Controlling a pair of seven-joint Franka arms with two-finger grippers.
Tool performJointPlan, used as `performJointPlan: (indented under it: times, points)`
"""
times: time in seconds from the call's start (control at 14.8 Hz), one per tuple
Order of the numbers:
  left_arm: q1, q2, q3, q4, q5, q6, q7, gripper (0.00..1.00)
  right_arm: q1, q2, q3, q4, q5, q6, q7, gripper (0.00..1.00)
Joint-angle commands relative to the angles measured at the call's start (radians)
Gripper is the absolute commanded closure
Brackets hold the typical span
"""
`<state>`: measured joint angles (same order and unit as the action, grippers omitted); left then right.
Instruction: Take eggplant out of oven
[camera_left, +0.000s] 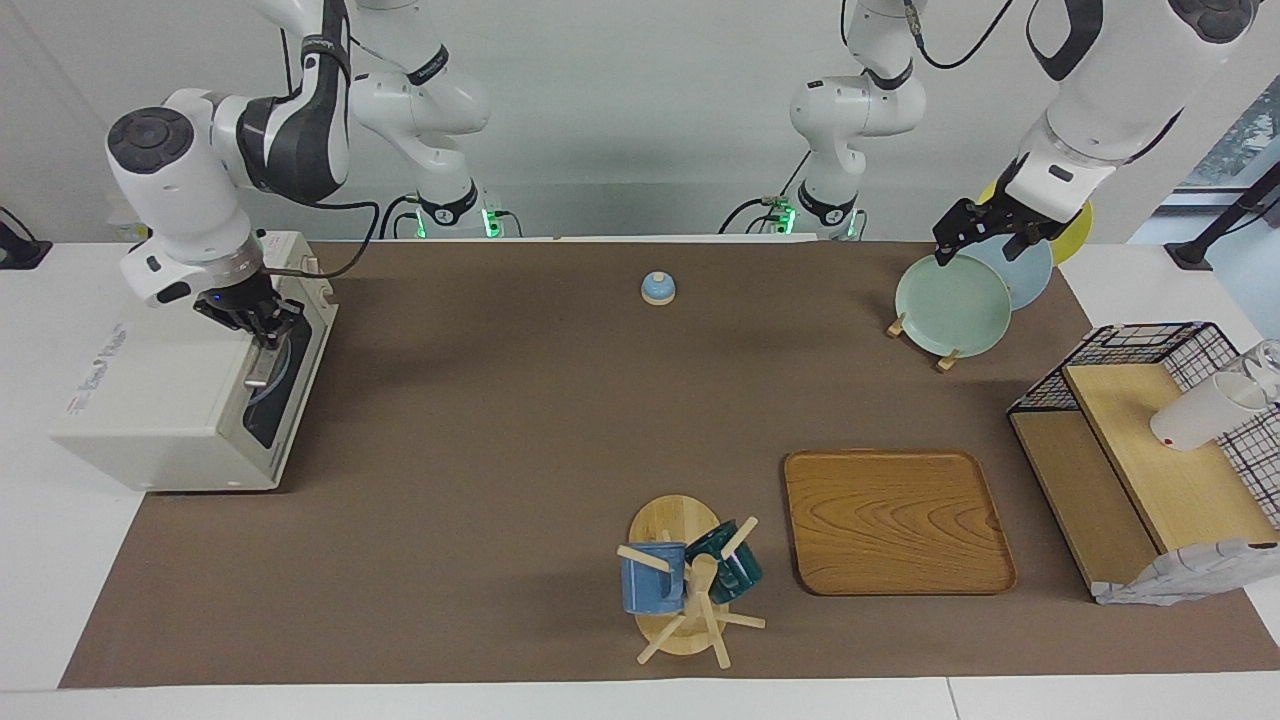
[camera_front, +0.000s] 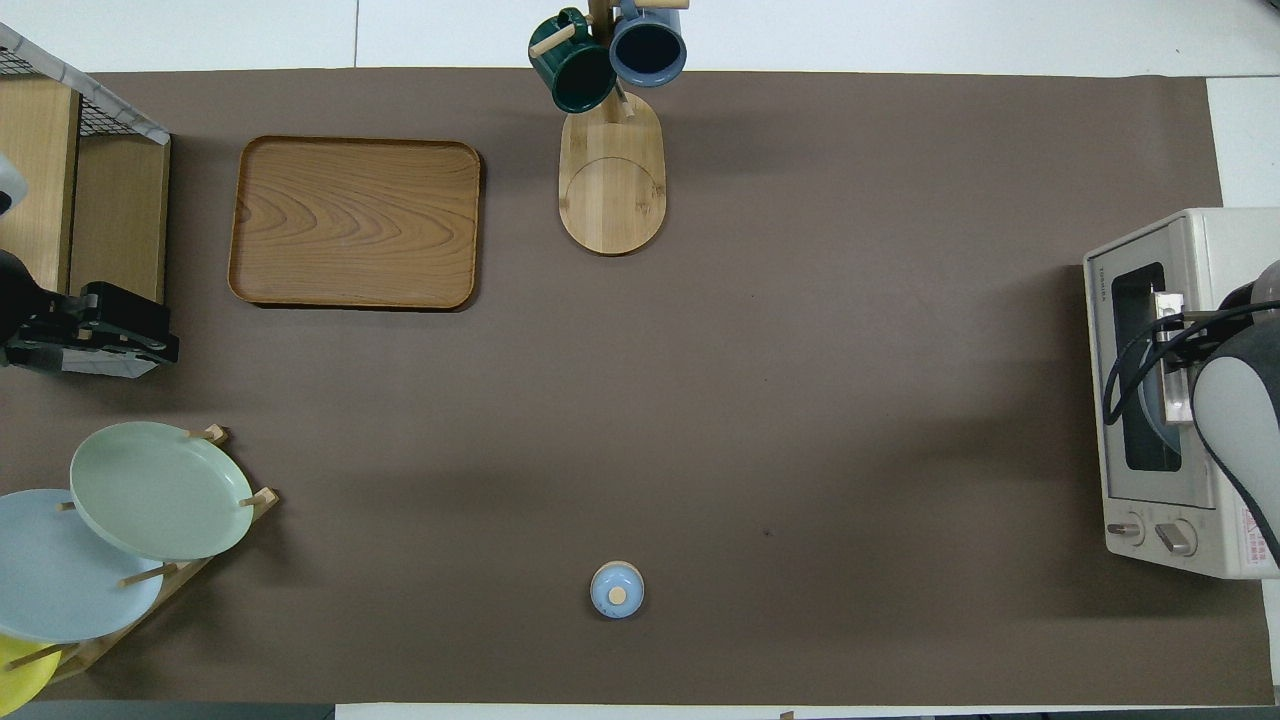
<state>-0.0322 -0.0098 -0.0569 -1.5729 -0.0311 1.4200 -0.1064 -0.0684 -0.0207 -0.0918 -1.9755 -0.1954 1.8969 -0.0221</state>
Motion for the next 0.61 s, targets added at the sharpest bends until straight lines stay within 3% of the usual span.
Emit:
performJointPlan:
  times: [0.0,0.27,0.54]
  points:
    - [0.005,-0.021,0.002,-0.022,-0.007,0.005,-0.006,0.0,-0.014,-0.024,0.011,-0.034,-0.018,0.021,0.021,1.0]
    - [0.005,-0.021,0.002,-0.022,-0.007,0.005,-0.006,0.0,-0.01,-0.027,0.012,-0.059,-0.01,0.03,0.024,1.0]
    - [0.005,-0.022,0.002,-0.022,-0.007,0.005,-0.006,0.0,0.039,-0.027,0.015,-0.137,0.014,0.134,0.06,1.0]
